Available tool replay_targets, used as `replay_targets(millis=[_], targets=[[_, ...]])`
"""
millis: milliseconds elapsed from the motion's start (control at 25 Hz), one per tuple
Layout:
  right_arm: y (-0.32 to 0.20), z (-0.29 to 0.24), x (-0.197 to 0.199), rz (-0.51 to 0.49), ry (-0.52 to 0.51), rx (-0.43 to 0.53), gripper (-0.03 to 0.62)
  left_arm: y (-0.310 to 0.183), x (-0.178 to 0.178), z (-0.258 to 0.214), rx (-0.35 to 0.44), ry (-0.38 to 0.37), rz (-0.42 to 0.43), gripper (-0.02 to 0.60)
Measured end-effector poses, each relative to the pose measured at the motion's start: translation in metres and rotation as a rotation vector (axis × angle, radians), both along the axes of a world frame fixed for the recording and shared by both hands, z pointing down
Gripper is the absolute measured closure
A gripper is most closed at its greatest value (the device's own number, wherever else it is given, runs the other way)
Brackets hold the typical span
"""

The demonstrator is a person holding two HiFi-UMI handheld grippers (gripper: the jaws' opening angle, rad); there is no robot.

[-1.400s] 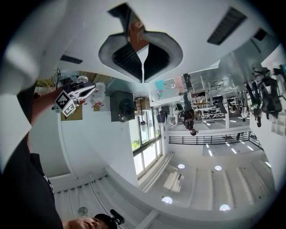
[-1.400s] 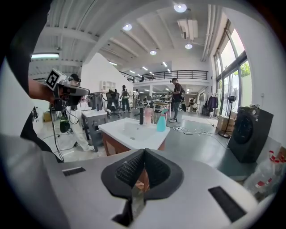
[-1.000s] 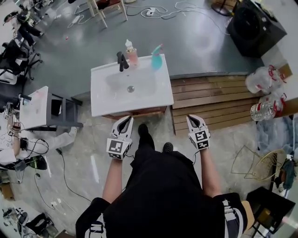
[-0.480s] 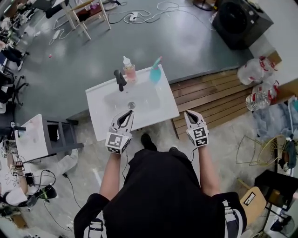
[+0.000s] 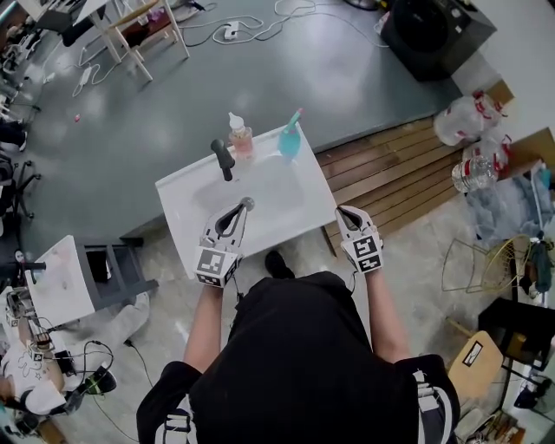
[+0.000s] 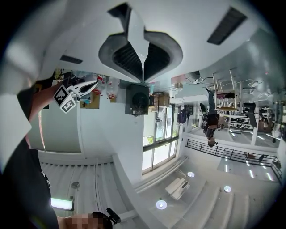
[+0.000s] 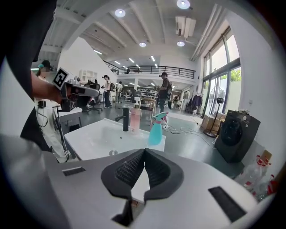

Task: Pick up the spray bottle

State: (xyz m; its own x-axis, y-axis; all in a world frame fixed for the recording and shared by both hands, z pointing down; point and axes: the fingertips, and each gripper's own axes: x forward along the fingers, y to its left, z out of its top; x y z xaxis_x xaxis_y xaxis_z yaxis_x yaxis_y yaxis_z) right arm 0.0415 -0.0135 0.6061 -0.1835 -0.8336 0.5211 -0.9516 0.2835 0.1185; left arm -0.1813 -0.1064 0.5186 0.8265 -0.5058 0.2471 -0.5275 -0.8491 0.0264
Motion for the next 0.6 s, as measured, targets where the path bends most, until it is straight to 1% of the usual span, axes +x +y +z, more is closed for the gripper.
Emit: replay_targets(millis=[200, 360, 600], targets=[[-0.012, -0.007, -0.004, -0.003, 0.006, 0.004, 0.577, -0.01, -0.008, -0.003, -0.019, 0.022, -0.015, 0.551], [-0.019, -0.009, -0.004, -0.003, 0.006, 0.004, 0.577, -0.017, -0.007, -0.009, -0.013, 0.013, -0.009, 0.551], [-0.03, -0.005, -0.007, -0.005, -0.007, 0.012, 0.577, -0.021, -0.011, -0.007, -0.015, -0.012, -0.006, 0.551]])
